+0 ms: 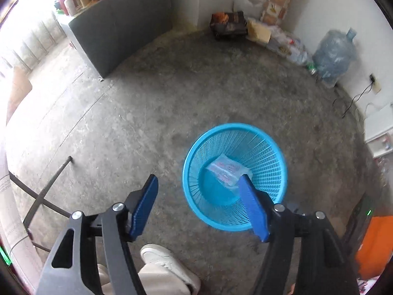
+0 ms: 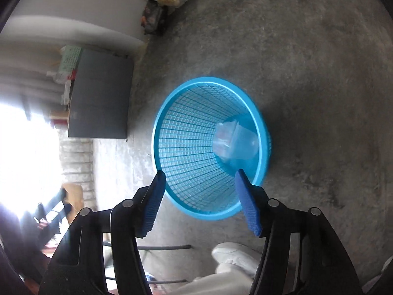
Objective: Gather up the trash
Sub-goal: 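Bring both open grippers back over the table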
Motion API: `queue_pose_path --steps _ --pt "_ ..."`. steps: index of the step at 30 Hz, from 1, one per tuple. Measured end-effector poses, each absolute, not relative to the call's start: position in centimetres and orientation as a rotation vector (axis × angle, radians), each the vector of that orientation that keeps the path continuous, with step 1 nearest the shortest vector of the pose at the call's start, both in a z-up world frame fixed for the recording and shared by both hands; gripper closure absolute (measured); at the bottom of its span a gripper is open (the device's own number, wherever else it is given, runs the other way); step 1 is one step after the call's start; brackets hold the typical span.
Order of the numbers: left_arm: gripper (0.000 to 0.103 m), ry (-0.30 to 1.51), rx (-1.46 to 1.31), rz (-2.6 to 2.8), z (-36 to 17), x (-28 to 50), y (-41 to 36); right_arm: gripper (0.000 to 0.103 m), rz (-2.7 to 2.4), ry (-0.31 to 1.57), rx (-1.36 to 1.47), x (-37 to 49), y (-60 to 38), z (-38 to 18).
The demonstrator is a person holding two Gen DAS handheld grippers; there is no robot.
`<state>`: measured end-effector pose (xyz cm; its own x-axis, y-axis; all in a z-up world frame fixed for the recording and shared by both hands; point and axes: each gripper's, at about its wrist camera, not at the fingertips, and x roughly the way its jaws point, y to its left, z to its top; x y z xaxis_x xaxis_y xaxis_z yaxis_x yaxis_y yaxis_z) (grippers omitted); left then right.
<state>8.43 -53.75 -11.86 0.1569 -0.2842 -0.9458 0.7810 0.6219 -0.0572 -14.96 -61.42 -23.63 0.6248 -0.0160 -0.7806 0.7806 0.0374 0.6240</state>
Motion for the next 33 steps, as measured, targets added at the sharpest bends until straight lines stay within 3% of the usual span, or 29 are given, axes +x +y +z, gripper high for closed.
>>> queue_pose_path --steps 7,16,19,28,33 --pt "0.036 1.127 0.358 -1.020 -5.7 6.8 -48.9 0.021 -0.761 0.617 1.216 -18.1 -55.5 -17.6" --pt "0.034 1.103 0.204 -1.118 0.6 4.5 -39.1 0.008 -0.858 0.647 0.834 -18.7 -48.6 -9.2" --pt "0.022 1.124 0.148 -1.155 1.9 4.6 -35.2 0.008 -0.902 0.622 0.668 -18.1 -46.4 -5.9" --pt "0.007 0.947 -0.069 -1.027 6.4 6.1 -19.9 0.008 -0.864 0.650 0.261 -14.3 -38.9 -0.3" --pt "0.006 0.846 -0.148 -0.885 8.4 6.6 -10.3 0.008 -0.771 0.608 0.120 -12.7 -35.0 1.9"
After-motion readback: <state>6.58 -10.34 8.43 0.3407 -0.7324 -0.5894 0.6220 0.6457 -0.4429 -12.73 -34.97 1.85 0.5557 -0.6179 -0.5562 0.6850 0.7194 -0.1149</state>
